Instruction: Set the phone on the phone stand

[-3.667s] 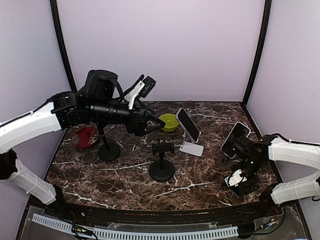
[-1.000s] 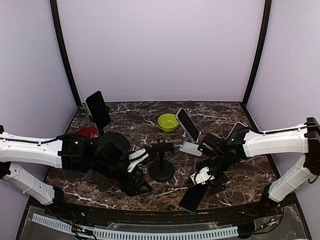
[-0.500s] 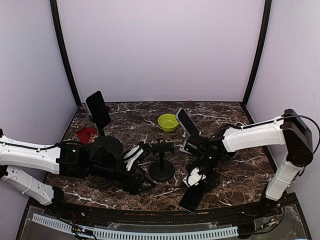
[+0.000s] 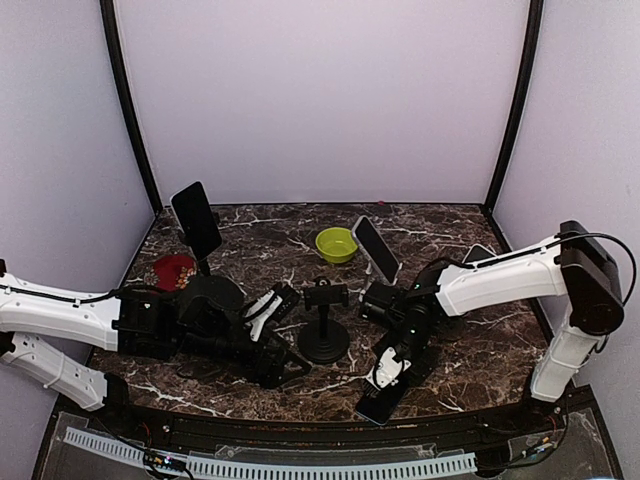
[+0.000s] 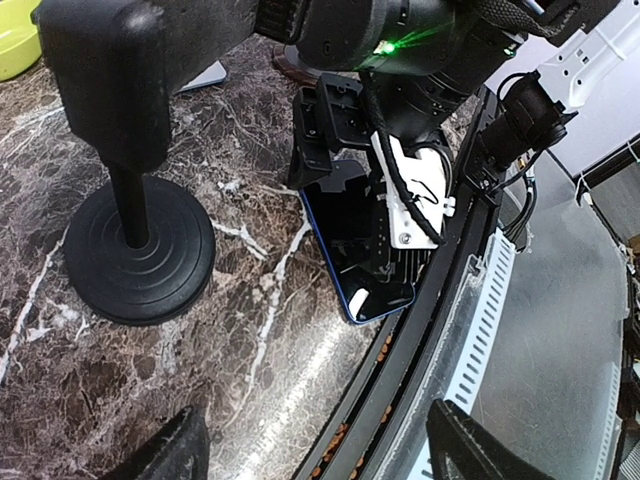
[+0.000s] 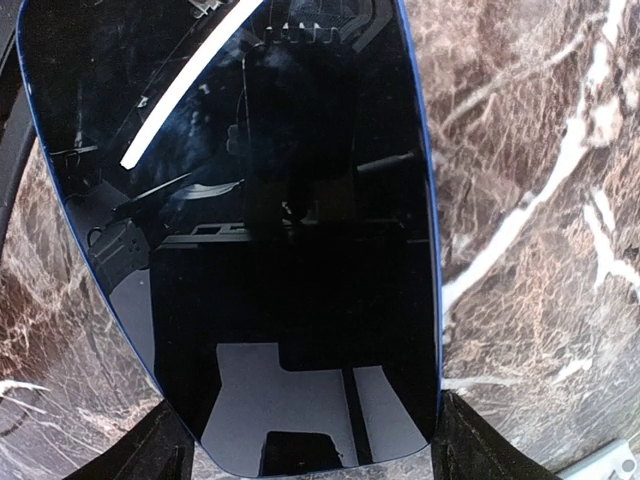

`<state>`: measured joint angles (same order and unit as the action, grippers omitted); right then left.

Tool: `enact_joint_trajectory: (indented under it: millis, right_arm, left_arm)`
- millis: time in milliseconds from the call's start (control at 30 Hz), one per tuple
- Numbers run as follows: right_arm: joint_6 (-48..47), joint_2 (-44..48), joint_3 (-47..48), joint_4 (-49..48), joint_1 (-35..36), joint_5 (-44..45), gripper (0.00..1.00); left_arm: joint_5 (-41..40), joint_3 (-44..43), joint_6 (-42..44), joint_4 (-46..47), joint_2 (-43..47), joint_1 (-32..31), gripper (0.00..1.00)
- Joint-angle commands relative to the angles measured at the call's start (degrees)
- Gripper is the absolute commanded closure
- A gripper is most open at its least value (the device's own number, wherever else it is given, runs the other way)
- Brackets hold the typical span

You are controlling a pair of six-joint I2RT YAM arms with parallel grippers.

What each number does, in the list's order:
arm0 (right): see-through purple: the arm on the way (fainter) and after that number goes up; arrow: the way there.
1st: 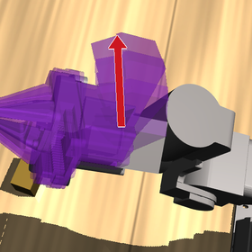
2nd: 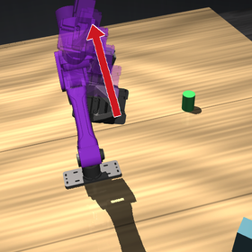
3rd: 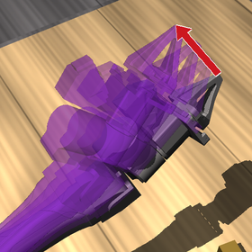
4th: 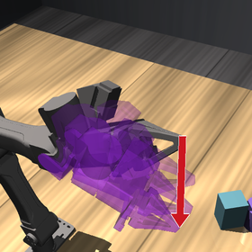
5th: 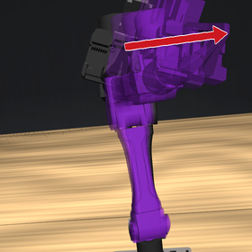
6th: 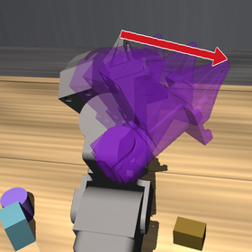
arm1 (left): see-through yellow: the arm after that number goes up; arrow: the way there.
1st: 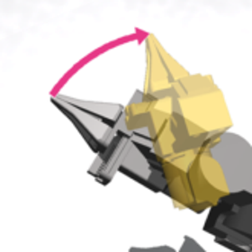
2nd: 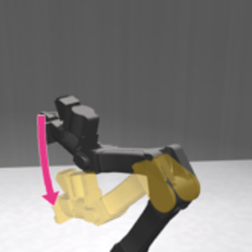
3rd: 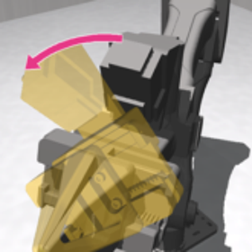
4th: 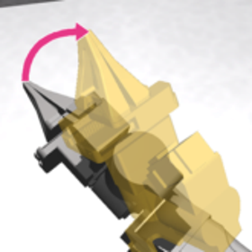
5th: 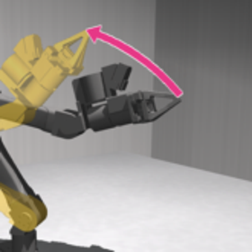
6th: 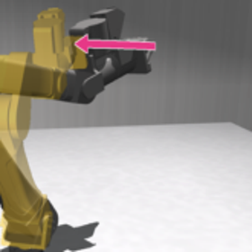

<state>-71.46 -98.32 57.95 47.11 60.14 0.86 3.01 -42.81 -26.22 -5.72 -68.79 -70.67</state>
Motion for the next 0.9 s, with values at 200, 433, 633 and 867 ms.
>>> enact_joint_trajectory:
  millis: [200, 433, 633, 867]
  right_arm:
    - [7.45, 6.52, 4.62, 6.83, 4.92, -1.07, 0.48]
    - [12.25, 9.16, 9.71, 10.28, 9.54, -2.53, 0.53]
    - [13.66, 9.82, 12.58, 10.94, 11.55, -2.88, 0.56]
    - [13.93, 9.04, 13.40, 9.69, 11.91, -2.79, 0.59]
  left_arm:
    - [6.53, 3.23, -11.12, 12.06, -5.11, -0.17, 0.20]
    - [10.10, 9.68, -20.91, 25.14, -6.51, -0.23, 0.21]
    - [7.04, 12.76, -18.58, 27.34, -6.28, -0.22, 0.21]
    - [8.71, 14.62, -9.49, 38.84, -14.32, -0.20, 0.20]
